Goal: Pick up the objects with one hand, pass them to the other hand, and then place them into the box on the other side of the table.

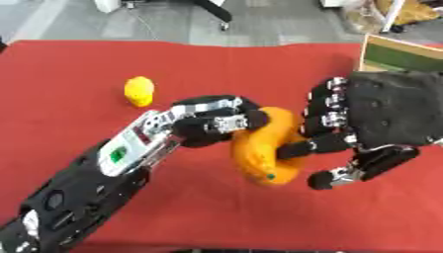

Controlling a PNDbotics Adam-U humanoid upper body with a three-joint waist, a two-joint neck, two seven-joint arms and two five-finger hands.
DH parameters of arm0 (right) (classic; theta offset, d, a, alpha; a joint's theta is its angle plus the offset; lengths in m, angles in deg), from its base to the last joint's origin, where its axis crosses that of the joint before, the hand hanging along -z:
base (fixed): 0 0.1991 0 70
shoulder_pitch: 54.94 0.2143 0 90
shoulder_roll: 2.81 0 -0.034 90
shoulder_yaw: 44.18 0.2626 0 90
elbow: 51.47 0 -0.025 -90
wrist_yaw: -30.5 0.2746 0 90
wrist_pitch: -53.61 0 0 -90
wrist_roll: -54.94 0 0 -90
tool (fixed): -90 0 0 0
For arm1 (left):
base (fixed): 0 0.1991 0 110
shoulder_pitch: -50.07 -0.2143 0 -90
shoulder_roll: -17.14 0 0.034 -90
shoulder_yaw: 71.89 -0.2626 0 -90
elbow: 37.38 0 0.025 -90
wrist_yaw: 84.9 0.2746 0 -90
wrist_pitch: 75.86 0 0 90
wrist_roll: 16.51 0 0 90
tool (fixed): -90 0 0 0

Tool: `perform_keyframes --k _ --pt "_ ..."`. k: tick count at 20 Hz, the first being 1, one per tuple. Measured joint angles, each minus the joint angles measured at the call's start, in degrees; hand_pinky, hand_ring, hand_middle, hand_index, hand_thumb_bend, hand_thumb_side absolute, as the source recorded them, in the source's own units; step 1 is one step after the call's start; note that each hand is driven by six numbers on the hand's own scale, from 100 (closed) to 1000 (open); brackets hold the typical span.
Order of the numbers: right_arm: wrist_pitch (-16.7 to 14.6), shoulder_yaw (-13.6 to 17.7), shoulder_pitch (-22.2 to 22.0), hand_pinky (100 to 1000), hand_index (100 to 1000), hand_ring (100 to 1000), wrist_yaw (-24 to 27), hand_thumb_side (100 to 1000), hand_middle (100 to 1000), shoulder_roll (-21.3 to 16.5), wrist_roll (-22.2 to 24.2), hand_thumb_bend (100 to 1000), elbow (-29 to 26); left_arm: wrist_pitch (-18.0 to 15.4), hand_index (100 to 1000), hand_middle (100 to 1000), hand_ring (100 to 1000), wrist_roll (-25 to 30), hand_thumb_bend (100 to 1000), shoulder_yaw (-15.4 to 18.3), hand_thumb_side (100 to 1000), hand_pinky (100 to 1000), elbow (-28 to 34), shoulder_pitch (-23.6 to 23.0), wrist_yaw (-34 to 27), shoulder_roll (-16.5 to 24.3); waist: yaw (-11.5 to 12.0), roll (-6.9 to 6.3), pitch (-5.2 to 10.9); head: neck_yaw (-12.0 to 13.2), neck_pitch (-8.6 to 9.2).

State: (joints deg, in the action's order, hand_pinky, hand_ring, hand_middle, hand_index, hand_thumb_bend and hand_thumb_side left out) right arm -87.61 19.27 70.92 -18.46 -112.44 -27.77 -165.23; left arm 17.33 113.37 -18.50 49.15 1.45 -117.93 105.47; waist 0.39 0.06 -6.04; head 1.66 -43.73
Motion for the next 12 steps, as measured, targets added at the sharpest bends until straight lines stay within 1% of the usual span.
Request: perform_keyframes --k 7,12 --pt "0.64 0.09 0.0 220 801 275 -1.93 343 261 0.0 -3.17 453 0.0 0.23 557 479 583 -0.04 100 -0.31 642 670 -1.83 0.0 0.22 0.0 -0.18 0.0 0.0 0.05 0.0" --pt "0.78 0.09 0.0 234 803 284 -2.49 339 264 0.0 -4.69 461 0.0 0.73 558 478 582 -0.54 100 -0.33 652 672 -2.79 -0.01 -0.88 -0.01 -0.36 0.0 0.0 0.06 0.0"
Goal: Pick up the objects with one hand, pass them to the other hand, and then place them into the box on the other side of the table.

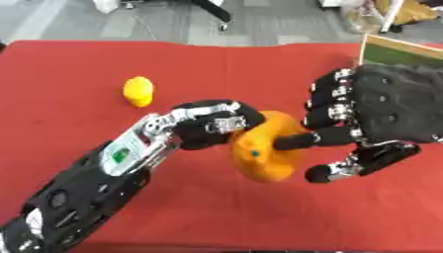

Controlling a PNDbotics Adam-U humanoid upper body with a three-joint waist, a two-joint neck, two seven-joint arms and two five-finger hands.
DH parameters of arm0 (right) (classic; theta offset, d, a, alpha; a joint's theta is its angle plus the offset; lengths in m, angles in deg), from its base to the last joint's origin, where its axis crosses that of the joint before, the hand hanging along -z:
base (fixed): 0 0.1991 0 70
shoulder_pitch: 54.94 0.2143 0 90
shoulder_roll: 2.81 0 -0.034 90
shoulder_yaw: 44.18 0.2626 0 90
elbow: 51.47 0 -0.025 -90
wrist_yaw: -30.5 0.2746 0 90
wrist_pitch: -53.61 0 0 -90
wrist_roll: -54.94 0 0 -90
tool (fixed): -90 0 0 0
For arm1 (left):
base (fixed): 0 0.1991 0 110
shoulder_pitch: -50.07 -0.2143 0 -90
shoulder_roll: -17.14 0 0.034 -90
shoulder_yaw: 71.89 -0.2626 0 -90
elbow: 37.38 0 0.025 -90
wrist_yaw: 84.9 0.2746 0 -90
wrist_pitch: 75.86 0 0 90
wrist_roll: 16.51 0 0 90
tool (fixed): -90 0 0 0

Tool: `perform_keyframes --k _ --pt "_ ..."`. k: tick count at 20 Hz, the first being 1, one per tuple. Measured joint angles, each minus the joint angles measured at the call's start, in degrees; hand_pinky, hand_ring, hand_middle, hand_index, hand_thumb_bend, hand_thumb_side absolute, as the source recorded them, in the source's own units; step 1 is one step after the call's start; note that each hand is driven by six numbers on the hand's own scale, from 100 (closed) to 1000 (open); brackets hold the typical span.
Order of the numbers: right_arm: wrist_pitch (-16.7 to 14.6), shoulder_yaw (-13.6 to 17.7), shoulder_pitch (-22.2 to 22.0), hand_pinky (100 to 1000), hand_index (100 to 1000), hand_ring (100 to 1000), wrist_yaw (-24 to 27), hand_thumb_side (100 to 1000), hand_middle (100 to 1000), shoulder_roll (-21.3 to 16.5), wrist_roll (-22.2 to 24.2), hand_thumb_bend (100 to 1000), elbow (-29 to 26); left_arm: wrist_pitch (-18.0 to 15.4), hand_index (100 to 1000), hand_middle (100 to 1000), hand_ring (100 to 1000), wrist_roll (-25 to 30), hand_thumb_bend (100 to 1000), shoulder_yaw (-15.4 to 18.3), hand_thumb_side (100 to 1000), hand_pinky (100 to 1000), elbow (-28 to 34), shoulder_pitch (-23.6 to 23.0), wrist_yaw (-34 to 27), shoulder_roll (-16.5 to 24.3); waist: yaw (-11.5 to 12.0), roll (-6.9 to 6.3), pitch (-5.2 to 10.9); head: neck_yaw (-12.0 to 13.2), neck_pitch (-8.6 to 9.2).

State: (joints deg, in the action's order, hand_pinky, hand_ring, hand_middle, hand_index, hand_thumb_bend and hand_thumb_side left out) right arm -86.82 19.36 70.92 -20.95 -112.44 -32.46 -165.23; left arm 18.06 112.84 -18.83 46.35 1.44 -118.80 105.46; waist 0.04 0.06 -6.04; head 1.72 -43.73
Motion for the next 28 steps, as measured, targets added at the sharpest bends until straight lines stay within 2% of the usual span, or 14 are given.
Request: perform_keyframes --k 13,28 --pt "0.44 0.74 -0.04 241 788 289 -3.05 309 268 -0.02 -5.64 494 0.0 2.39 559 475 579 -0.11 100 -1.16 668 675 -1.25 -0.02 -6.7 -0.08 -0.32 -0.01 0.0 0.26 0.0" --pt "2.56 0.21 -0.08 219 759 276 -9.24 276 259 -0.32 -14.89 486 0.0 4.89 560 475 579 0.04 100 -3.19 674 676 -1.13 1.05 -8.56 -0.65 0.16 -0.01 0.0 0.2 0.04"
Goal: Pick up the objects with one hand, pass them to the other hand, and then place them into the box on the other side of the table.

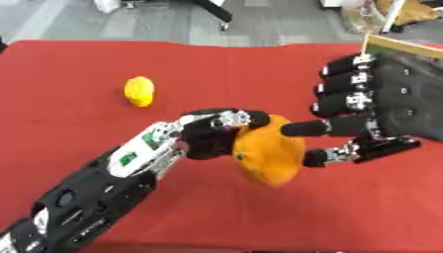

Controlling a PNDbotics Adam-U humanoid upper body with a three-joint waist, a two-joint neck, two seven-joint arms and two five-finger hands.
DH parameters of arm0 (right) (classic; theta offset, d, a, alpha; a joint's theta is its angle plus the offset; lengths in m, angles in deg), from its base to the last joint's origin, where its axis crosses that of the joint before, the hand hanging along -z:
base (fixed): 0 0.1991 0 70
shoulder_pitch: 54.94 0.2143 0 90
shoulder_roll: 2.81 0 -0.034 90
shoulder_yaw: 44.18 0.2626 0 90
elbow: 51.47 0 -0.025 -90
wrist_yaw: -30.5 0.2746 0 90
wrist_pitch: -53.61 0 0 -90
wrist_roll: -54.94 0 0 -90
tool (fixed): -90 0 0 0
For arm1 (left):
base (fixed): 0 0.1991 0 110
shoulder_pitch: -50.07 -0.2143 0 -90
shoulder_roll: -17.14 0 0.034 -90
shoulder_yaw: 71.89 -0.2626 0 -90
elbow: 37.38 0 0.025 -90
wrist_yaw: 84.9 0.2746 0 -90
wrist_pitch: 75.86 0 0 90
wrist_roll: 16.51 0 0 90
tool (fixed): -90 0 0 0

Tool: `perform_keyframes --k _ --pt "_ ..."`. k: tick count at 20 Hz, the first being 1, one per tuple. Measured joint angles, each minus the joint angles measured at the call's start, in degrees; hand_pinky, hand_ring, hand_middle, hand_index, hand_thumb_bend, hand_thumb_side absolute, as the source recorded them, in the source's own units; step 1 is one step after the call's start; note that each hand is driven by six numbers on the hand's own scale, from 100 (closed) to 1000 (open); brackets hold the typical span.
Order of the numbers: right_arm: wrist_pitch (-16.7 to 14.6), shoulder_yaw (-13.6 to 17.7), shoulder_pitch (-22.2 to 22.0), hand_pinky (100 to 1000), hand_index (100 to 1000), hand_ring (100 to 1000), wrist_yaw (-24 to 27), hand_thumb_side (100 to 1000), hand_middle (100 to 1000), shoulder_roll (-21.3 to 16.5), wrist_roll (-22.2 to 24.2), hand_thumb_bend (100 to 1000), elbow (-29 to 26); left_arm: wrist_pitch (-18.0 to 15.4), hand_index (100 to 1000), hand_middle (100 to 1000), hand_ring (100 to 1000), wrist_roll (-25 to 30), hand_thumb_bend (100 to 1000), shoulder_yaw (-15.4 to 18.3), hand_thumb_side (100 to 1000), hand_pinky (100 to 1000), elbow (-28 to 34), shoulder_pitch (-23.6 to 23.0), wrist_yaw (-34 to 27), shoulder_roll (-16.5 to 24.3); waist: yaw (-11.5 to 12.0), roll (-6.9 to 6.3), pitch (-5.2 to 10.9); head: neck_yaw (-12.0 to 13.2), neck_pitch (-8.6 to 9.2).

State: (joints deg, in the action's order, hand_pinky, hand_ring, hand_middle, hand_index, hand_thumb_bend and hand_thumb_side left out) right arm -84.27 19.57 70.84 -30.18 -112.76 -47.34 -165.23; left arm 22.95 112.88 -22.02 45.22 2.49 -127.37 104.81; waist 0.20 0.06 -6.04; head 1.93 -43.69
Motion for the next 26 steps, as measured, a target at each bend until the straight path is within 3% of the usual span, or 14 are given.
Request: perform_keyframes --k 12,14,15,17,19,24,26 --pt "1.18 -1.68 -0.54 210 728 265 -4.72 192 240 -0.17 -3.73 460 0.0 1.12 561 476 580 0.15 100 -0.66 676 675 1.37 0.99 -0.63 -0.49 0.2 0.0 0.0 -0.23 0.03" --pt "1.4 -1.73 -0.58 198 694 258 -4.84 136 228 -0.17 -3.96 423 0.0 1.18 562 477 581 0.15 100 -0.68 677 675 1.36 0.99 -0.57 -0.49 0.16 0.0 0.0 -0.23 0.03" --pt "1.48 -1.8 -0.62 190 625 253 -4.84 100 220 -0.17 -4.06 354 0.0 1.19 563 478 581 0.17 100 -0.68 677 676 1.34 0.99 -0.53 -0.49 0.14 0.0 0.0 -0.23 0.03" --pt "1.67 -1.98 -0.86 175 556 247 -4.73 100 214 -0.17 -4.35 260 0.0 1.19 567 482 585 0.17 100 -0.68 682 681 1.31 0.99 -0.38 -0.49 0.1 0.0 0.0 -0.21 0.03" --pt "1.87 -2.02 -1.03 169 506 245 -4.23 100 213 -0.17 -4.79 223 0.0 1.18 577 491 589 0.17 100 -0.68 689 688 1.26 0.99 -0.3 -0.49 -0.03 0.0 0.0 -0.2 0.03" --pt "1.98 -2.0 -1.07 179 448 251 -2.63 100 221 -0.17 -6.54 233 0.0 0.72 660 579 634 -0.25 100 -0.47 756 701 0.94 1.0 0.53 -0.47 -0.15 0.0 0.0 -0.19 0.03" --pt "2.02 -1.94 -1.11 176 438 250 -2.4 100 223 -0.18 -7.46 230 0.0 0.21 688 612 658 -0.67 220 0.05 787 710 0.63 1.05 1.61 -0.43 -0.16 0.0 0.0 -0.16 0.04"
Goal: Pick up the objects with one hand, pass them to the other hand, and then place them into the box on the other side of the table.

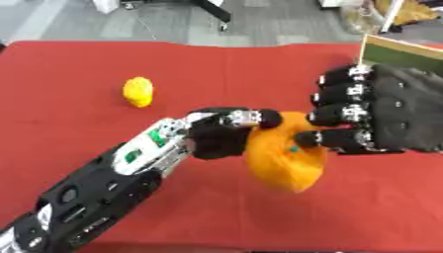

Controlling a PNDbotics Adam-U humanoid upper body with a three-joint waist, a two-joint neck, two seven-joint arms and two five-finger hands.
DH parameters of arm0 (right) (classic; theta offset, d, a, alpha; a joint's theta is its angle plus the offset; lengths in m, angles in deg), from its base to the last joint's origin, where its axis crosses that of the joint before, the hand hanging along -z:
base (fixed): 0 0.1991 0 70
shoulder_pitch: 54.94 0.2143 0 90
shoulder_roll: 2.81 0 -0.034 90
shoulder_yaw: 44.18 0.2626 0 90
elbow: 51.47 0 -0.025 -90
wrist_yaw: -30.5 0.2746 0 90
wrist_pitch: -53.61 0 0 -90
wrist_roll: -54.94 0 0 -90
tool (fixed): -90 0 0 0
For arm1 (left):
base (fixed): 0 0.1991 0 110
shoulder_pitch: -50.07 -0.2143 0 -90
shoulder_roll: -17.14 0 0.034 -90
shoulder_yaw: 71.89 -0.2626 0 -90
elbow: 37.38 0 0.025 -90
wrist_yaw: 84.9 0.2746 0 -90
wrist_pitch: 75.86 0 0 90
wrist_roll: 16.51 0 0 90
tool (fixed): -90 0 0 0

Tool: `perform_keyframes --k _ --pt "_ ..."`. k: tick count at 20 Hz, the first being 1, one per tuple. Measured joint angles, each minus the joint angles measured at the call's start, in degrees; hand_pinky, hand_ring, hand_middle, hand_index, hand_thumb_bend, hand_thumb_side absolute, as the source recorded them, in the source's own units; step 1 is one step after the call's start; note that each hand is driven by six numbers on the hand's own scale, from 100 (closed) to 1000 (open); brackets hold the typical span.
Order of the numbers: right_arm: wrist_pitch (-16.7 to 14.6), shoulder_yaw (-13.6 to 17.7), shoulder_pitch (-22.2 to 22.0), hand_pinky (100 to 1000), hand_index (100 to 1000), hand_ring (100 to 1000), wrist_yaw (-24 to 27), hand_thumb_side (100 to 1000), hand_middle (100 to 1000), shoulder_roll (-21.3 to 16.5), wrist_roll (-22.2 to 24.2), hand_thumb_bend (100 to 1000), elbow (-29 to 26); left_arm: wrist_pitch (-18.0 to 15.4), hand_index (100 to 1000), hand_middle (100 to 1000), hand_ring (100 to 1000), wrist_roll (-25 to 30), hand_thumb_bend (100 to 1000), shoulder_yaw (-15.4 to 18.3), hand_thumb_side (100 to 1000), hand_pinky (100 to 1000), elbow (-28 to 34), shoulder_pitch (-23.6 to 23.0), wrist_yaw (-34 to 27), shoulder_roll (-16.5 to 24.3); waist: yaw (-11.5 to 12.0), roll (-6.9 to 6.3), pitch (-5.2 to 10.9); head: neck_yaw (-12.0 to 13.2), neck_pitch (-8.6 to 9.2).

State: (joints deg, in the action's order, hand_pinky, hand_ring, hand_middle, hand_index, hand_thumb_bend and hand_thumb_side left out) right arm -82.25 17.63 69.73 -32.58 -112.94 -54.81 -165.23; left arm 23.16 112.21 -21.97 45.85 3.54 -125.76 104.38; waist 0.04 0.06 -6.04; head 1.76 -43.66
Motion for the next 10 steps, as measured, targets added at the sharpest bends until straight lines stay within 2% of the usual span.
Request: perform_keyframes --k 1,3,10 --pt "0.01 0.09 -0.09 169 433 248 0.23 100 222 -0.02 -0.56 226 0.0 -0.39 701 631 674 -0.21 279 0.38 801 714 -0.3 0.0 0.81 0.05 0.0 0.0 0.0 0.03 0.0" --pt "0.11 0.33 -0.47 159 426 246 0.74 100 220 -0.09 -1.73 220 0.0 -1.34 712 652 686 -0.78 317 1.36 820 719 -1.18 0.0 2.41 0.1 0.0 0.0 0.0 0.13 0.01" --pt "0.85 1.46 -1.42 100 411 225 4.75 100 201 -1.7 -4.73 164 0.0 -4.57 740 683 705 -2.57 365 4.8 881 723 -4.54 -0.22 6.52 0.72 -0.03 0.0 0.0 0.14 0.14"
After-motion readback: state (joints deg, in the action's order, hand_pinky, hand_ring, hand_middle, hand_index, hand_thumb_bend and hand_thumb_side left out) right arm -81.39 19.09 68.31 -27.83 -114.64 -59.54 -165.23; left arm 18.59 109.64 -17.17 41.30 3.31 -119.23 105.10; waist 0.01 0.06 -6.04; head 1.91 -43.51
